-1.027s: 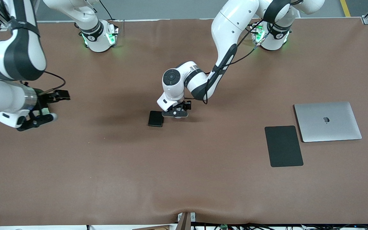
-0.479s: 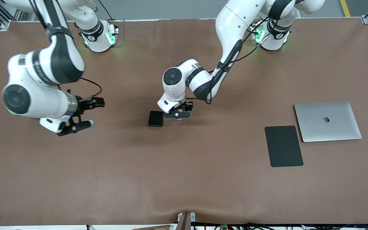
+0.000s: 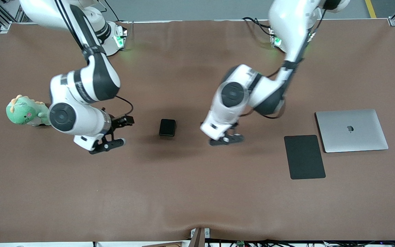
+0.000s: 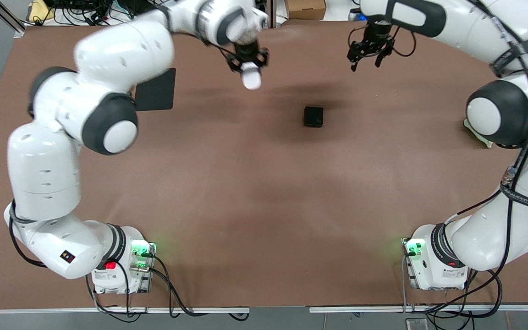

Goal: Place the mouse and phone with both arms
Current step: 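Lift the mouse with the left gripper while the right gripper reaches the phone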

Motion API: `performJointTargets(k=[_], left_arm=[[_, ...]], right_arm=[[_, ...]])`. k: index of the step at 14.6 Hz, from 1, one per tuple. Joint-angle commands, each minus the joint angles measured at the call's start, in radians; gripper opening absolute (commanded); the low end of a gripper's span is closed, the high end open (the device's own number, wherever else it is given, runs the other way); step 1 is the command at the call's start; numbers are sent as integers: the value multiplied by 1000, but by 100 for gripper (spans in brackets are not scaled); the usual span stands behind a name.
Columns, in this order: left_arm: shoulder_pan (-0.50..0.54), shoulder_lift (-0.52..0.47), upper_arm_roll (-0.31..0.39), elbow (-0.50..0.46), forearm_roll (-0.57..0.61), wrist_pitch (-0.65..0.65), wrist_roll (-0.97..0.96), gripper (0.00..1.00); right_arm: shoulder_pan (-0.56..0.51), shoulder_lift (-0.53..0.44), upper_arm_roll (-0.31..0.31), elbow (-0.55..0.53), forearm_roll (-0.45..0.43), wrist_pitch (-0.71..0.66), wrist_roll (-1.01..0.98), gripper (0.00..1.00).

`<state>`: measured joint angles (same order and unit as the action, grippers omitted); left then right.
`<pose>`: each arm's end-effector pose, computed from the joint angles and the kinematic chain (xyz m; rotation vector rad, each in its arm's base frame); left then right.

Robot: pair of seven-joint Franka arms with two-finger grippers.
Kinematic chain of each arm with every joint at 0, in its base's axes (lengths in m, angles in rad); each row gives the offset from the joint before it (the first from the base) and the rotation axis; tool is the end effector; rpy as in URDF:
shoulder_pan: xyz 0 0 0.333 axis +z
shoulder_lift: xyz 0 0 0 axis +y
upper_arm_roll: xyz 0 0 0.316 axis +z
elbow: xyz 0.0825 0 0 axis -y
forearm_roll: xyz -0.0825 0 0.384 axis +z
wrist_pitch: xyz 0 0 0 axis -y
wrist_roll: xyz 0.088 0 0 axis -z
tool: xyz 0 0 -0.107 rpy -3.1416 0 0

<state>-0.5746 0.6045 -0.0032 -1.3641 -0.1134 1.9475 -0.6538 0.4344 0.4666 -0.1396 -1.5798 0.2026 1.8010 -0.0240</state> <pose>0.5987 -0.3989 0.3650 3.0587 0.1828 -0.1210 0.6184 0.2169 0.3534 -2.9994 -0.3858 0.3863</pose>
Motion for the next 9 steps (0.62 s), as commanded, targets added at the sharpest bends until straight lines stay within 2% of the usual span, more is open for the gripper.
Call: performJointTargets(k=[1, 5, 9], left_arm=[[134, -64, -11, -36, -31, -93, 156, 0], [289, -72, -8, -59, -22, -107, 311, 0], [399, -65, -3, -72, -12, -99, 439, 0]], right_arm=[[23, 76, -9, 23, 90, 37, 21, 100], [78, 127, -9, 21, 113, 79, 197, 100], [156, 184, -9, 0, 149, 207, 332, 100]])
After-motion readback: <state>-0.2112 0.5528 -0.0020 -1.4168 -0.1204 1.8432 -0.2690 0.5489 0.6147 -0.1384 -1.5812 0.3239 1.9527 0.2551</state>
